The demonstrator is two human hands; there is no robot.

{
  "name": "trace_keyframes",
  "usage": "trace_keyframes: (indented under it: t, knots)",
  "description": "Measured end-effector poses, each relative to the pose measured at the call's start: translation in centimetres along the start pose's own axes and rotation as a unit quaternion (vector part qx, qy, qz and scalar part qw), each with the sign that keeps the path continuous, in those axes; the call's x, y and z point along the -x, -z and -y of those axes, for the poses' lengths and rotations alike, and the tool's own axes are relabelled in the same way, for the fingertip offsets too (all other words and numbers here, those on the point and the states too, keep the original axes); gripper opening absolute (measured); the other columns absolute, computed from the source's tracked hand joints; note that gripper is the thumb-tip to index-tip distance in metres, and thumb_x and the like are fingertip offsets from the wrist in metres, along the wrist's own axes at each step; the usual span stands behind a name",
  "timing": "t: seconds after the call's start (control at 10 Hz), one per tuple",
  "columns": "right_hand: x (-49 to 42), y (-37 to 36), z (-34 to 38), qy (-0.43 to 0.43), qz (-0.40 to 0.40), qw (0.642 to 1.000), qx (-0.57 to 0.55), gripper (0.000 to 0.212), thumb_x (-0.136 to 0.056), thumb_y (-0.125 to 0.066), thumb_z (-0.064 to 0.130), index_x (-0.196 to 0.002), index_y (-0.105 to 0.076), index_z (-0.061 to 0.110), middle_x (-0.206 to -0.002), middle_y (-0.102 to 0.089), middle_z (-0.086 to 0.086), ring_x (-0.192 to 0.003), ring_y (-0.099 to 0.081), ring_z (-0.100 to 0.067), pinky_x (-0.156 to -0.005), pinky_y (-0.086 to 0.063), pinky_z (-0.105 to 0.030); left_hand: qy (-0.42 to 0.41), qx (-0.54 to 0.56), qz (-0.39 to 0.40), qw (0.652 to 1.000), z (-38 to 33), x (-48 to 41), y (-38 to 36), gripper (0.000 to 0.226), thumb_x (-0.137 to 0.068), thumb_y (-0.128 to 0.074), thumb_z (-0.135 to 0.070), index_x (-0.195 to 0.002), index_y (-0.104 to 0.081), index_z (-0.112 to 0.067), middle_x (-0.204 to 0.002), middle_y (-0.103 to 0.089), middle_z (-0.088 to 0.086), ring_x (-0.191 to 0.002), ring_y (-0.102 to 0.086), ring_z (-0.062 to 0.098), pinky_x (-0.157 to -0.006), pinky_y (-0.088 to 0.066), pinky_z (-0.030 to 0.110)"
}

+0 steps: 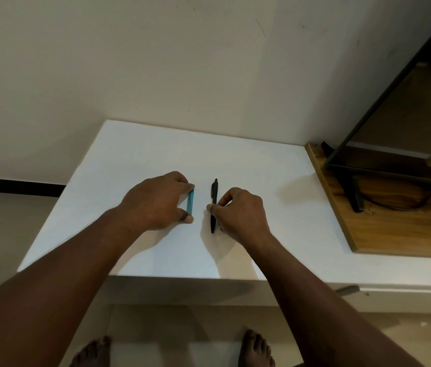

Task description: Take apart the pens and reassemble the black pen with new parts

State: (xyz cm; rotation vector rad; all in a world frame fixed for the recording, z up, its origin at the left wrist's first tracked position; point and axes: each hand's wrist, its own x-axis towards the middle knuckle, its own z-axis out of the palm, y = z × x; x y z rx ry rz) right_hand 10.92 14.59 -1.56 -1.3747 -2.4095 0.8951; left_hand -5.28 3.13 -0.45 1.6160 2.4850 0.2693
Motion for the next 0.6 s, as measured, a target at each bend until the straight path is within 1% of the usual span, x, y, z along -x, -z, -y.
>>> trace_keyframes:
  t: [0.1, 0.2, 0.3, 0.4, 0.5, 0.6]
  knots:
    - [-0.2, -0.1, -0.1, 0.002, -0.004, 1.000, -0.002, 0.024, -0.086, -0.079, 0.043, -0.085, -0.067, 0.023, -0.080, -0.073, 0.003, -0.081, -0.071, -0.017, -0.069, -0.055, -0.029, 0.002, -0.001, -0.004, 1.000, 0.1, 0.0, -0.2, 0.086, -0.079, -0.078, -0.059, -0.153, -0.045, -0.032, -0.153, -0.046, -0.015, -0.130, -0.054, 0.018, -0.095, -0.049, 0.034]
    - [-0.5, -0.3, -0.3, 0.006, -0.008, 1.000, -0.003, 0.028, -0.087, -0.078, 0.048, -0.083, -0.065, 0.024, -0.079, -0.073, 0.004, -0.079, -0.072, -0.016, -0.073, -0.060, -0.033, 0.012, 0.002, -0.006, 1.000, 0.1, 0.1, -0.2, 0.090, -0.078, -0.079, -0.058, -0.156, -0.041, -0.032, -0.155, -0.046, -0.011, -0.132, -0.054, 0.020, -0.097, -0.049, 0.036]
    - [-0.4, -0.3, -0.4, 0.012, -0.006, 1.000, -0.007, 0.031, -0.089, -0.075, 0.054, -0.083, -0.065, 0.025, -0.078, -0.073, 0.005, -0.078, -0.072, -0.015, -0.073, -0.060, -0.033, 0.022, 0.002, -0.009, 1.000, -0.2, 0.4, -0.3, 0.093, -0.078, -0.079, -0.058, -0.157, -0.038, -0.031, -0.157, -0.045, -0.009, -0.134, -0.054, 0.022, -0.098, -0.049, 0.037]
    - [0.1, -0.1, -0.3, 0.016, -0.010, 1.000, -0.024, 0.035, -0.090, -0.072, 0.058, -0.085, -0.064, 0.025, -0.079, -0.073, 0.005, -0.078, -0.068, -0.011, -0.063, -0.052, -0.026, 0.035, 0.002, -0.010, 0.999, -0.6, 0.9, -0.2, 0.092, -0.081, -0.078, -0.056, -0.158, -0.037, -0.028, -0.158, -0.045, -0.005, -0.136, -0.052, 0.024, -0.101, -0.049, 0.039]
    - [1.0, 0.1, -0.3, 0.023, -0.015, 0.999, -0.035, 0.034, -0.092, -0.072, 0.057, -0.087, -0.064, 0.024, -0.082, -0.071, 0.006, -0.076, -0.064, -0.008, -0.058, -0.043, -0.022, 0.056, 0.005, -0.008, 0.998, -1.3, 2.0, 0.2, 0.092, -0.082, -0.078, -0.055, -0.158, -0.037, -0.026, -0.159, -0.045, -0.003, -0.136, -0.053, 0.025, -0.101, -0.049, 0.040]
    - [3.7, 0.4, -0.6, 0.023, -0.019, 0.999, -0.044, 0.032, -0.093, -0.073, 0.052, -0.097, -0.066, 0.021, -0.087, -0.068, 0.006, -0.080, -0.062, -0.011, -0.062, -0.046, -0.025, 0.091, -0.020, -0.018, 0.996, -2.5, 4.2, -0.1, 0.090, -0.082, -0.076, -0.057, -0.156, -0.038, -0.024, -0.155, -0.048, 0.000, -0.131, -0.057, 0.027, -0.097, -0.052, 0.040]
